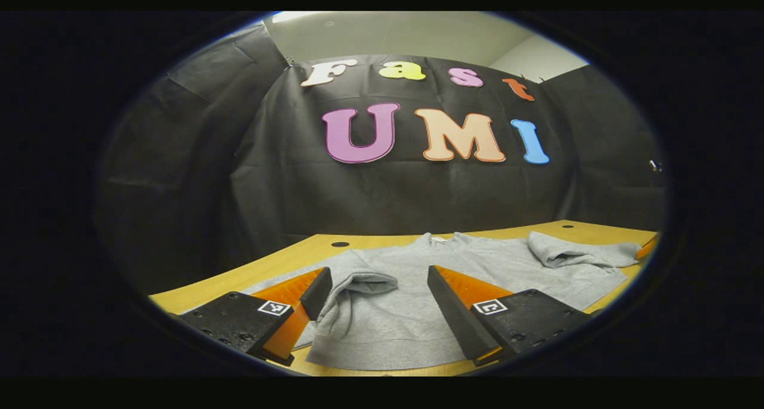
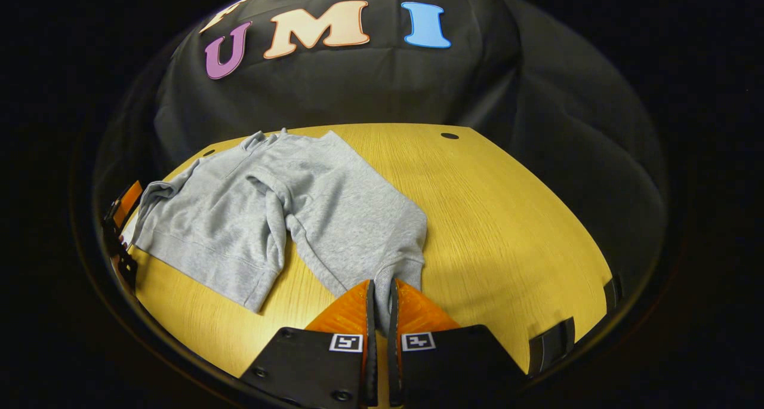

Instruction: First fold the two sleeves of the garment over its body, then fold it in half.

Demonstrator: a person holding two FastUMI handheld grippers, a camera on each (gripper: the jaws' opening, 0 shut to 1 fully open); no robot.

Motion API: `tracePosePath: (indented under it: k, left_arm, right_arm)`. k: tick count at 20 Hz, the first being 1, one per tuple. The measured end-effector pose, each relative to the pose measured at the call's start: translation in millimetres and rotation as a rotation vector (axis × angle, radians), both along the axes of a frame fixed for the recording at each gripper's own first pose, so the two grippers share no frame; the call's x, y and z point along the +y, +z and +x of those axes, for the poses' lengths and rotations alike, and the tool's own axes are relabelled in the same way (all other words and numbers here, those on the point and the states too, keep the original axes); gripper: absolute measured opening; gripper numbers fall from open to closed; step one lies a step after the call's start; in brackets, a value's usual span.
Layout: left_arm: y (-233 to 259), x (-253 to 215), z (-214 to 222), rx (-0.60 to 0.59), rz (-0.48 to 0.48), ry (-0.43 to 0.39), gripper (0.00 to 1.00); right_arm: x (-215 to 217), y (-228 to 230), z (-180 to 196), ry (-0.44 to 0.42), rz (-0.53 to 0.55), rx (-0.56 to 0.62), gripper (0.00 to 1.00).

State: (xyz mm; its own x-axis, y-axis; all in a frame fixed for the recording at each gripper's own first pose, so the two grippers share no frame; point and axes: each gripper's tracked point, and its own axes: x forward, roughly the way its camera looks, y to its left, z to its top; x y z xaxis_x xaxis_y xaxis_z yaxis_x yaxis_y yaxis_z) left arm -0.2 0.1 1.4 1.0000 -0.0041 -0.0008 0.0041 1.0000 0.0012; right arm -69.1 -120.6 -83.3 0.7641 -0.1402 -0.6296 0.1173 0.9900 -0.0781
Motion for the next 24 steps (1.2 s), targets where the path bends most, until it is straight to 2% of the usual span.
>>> tracePosePath:
  k: [7, 11, 19, 24]
  left_arm:
    - [-1, 0, 0, 0.000, 0.000, 0.000, 0.95]
    - [-1, 1, 1, 0.000, 0.000, 0.000, 0.95]
    - [-1, 1, -1, 0.000, 0.000, 0.000, 0.95]
    - [0, 0, -1, 0.000, 0.000, -0.001, 0.94]
  right_arm:
    - [20, 36, 33, 0.059, 0.030, -0.078, 0.09]
    - [46, 64, 69, 0.120, 0.026, -0.138, 0.09]
    - [139, 121, 140, 0.313, 0.012, -0.223, 0.09]
    - [218, 137, 180, 0.435, 0.012, -0.248, 0.09]
